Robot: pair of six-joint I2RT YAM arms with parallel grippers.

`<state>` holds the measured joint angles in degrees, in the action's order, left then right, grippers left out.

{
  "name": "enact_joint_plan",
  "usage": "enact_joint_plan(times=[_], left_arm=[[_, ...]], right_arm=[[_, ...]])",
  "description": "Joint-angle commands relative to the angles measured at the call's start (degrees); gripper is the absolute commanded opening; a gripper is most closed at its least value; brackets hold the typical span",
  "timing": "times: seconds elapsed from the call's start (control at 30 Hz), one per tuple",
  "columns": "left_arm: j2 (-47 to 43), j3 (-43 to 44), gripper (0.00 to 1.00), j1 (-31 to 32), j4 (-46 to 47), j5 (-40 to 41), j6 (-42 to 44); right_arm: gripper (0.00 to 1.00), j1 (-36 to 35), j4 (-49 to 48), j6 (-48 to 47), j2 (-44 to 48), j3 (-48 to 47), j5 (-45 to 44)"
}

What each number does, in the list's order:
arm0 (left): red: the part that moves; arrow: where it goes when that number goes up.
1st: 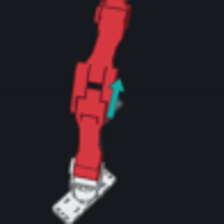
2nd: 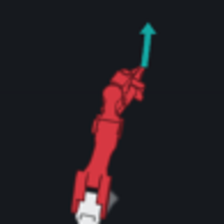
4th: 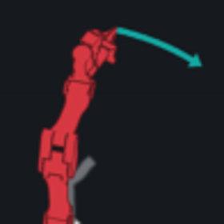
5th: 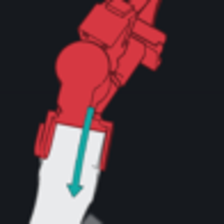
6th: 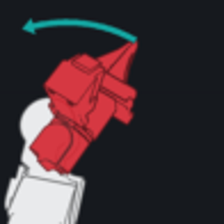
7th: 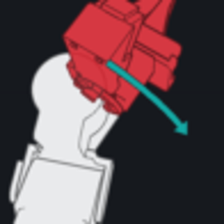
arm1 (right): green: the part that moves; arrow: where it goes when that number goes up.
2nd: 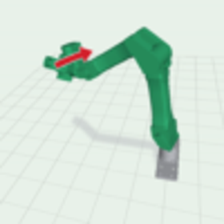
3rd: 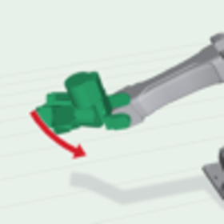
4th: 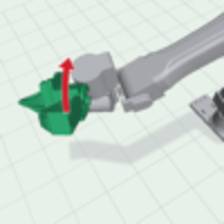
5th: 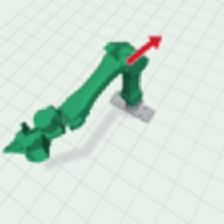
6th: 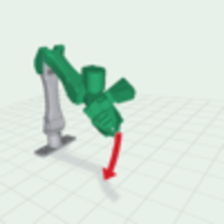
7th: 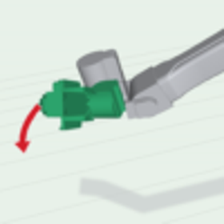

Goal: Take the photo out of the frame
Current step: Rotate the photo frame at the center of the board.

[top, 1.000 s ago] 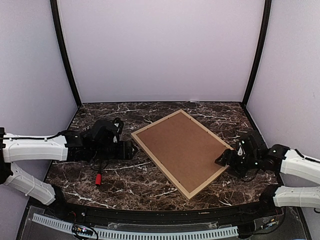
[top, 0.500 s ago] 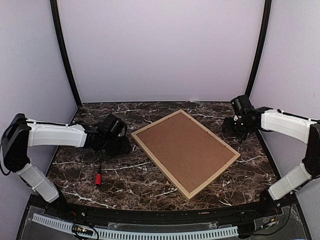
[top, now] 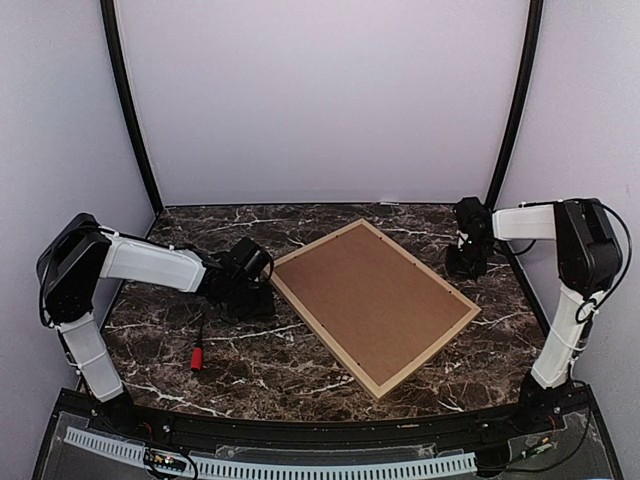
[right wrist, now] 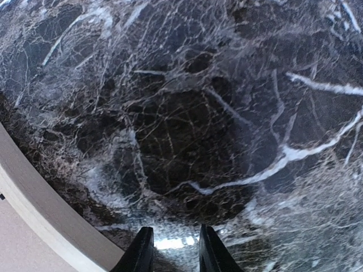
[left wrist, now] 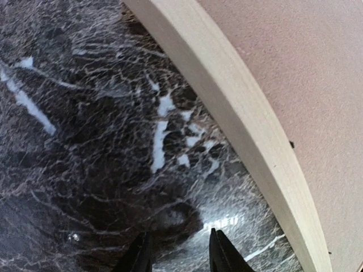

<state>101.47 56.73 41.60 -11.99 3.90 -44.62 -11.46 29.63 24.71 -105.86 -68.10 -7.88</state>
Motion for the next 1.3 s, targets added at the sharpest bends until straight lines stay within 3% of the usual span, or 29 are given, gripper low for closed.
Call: enact_joint_plan(times=[0.0,0.3,0.63,0.77,0.93,1.27], left_arm=[[2.7,3.0,0.36,-0.4,1.5,-1.4,1.8],[6.1,2.2,0.36,-4.3,6.0,-6.1,2.7],[2.9,-4.7,0.36,-10.8,9.0,-10.1,9.4],[2.1,-5.7,0.36,-11.7,9.4,-10.2,12.4],[1.9,-5.9,0.35,-11.8,11.1,-12.1,14.1],[-4.2,-5.8,0.35,-12.7,5.7,-5.2,14.4]], right_arm=[[0.28,-0.7,-1.2,-1.4,-0.6,3.1,7.4],[0.24,-7.6,-1.6,-1.5,3.8,10.0,19.8],[0.24,-27.4,-7.7,4.7,7.2,12.7,30.7],[0.24,-31.5,-11.2,7.0,7.3,12.6,32.8],[0.24,-31.9,-9.0,5.1,8.0,11.8,28.5],[0.25,-28.5,3.5,0.6,13.1,9.2,18.1]])
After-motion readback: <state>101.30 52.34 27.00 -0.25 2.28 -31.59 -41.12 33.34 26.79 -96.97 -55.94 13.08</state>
